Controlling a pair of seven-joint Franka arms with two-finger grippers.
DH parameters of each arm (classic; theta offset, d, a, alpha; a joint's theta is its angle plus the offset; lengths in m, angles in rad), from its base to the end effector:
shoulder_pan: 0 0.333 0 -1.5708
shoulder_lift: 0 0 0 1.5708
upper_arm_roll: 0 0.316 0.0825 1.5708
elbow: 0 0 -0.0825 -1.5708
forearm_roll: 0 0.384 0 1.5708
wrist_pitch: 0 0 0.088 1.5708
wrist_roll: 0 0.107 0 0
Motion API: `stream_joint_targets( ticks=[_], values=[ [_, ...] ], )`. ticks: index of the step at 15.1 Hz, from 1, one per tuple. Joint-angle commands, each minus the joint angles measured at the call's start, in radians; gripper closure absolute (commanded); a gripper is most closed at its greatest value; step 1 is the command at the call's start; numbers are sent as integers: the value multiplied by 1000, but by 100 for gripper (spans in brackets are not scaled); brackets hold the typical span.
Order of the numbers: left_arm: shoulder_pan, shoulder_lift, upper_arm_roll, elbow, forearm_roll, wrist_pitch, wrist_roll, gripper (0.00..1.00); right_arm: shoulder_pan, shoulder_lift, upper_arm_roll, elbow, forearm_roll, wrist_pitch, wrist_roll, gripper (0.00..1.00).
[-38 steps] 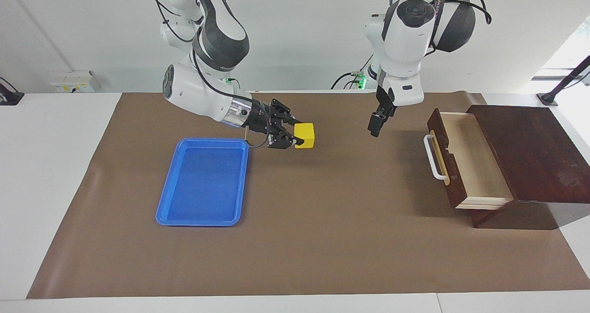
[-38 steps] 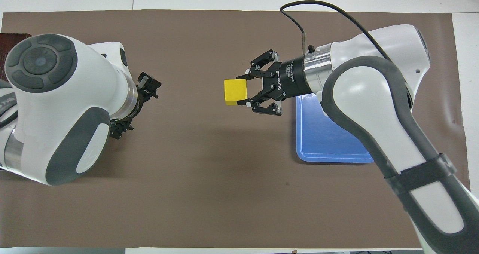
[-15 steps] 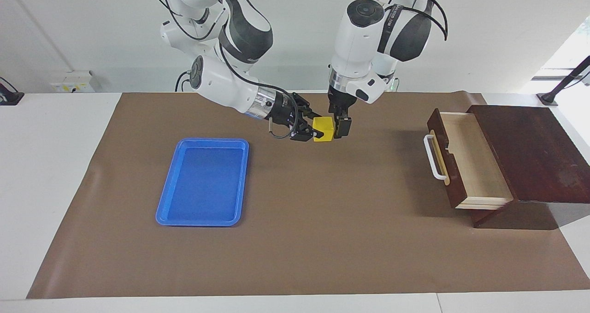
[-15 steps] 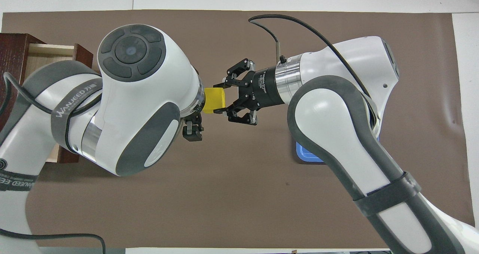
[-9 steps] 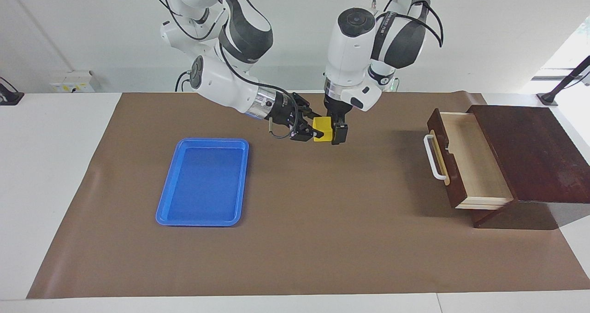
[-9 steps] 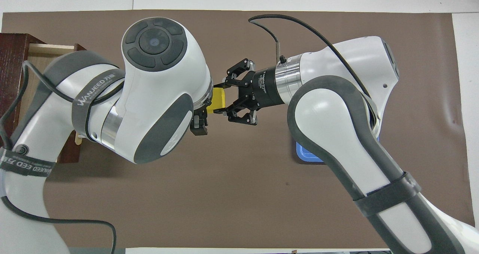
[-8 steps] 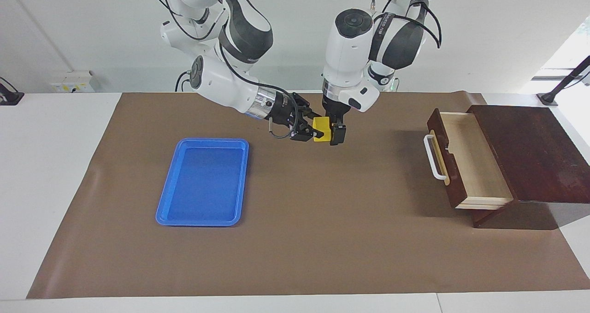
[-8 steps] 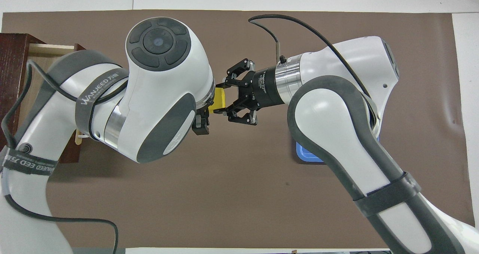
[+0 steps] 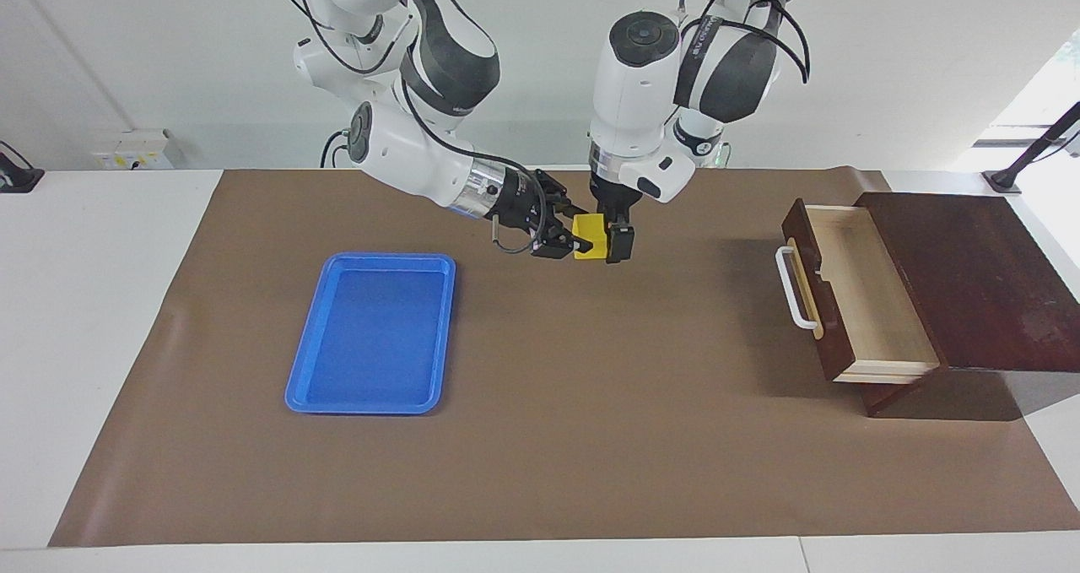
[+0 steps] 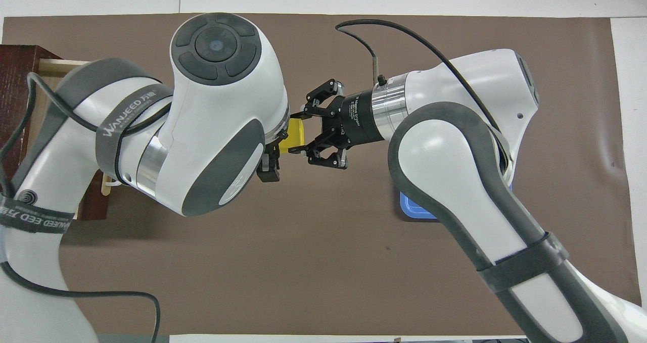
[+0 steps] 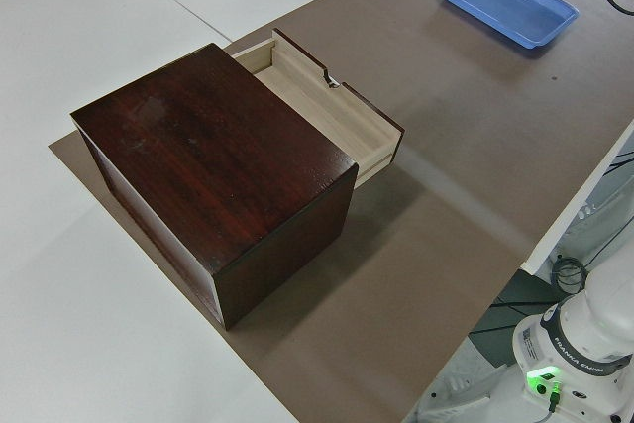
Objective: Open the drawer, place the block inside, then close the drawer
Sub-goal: 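Grasp the block with the left gripper and open the right gripper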
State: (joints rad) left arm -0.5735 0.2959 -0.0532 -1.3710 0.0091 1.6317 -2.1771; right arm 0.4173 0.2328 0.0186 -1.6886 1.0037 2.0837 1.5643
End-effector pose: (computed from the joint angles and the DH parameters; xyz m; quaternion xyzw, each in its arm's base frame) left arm 0.5260 -0.3738 0.5467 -0.7137 -0.7002 0.0061 0.0166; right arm 0.5757 0.3136 0.4976 -0.6297 0.6371 0.3310 0.2966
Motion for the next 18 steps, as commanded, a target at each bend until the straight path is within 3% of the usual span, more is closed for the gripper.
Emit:
stream_joint_targets(
  ticks=[1,10,13,16,18],
  values=[
    [-19,32,16,52,17,-42,-15,1,3,-21,1,-20,29,12,14,100],
    [-28,32,10,59,14,-26,-17,2,1,-21,1,-20,30,12,13,100],
    [-28,32,10,56,12,-18,-17,10,1,-20,1,-20,30,12,14,100],
    [-26,31,10,55,11,-10,-15,41,1,-20,1,-19,30,12,14,100],
    [-19,31,7,55,3,-6,-6,86,1,-20,1,-19,30,10,14,100]
  ],
)
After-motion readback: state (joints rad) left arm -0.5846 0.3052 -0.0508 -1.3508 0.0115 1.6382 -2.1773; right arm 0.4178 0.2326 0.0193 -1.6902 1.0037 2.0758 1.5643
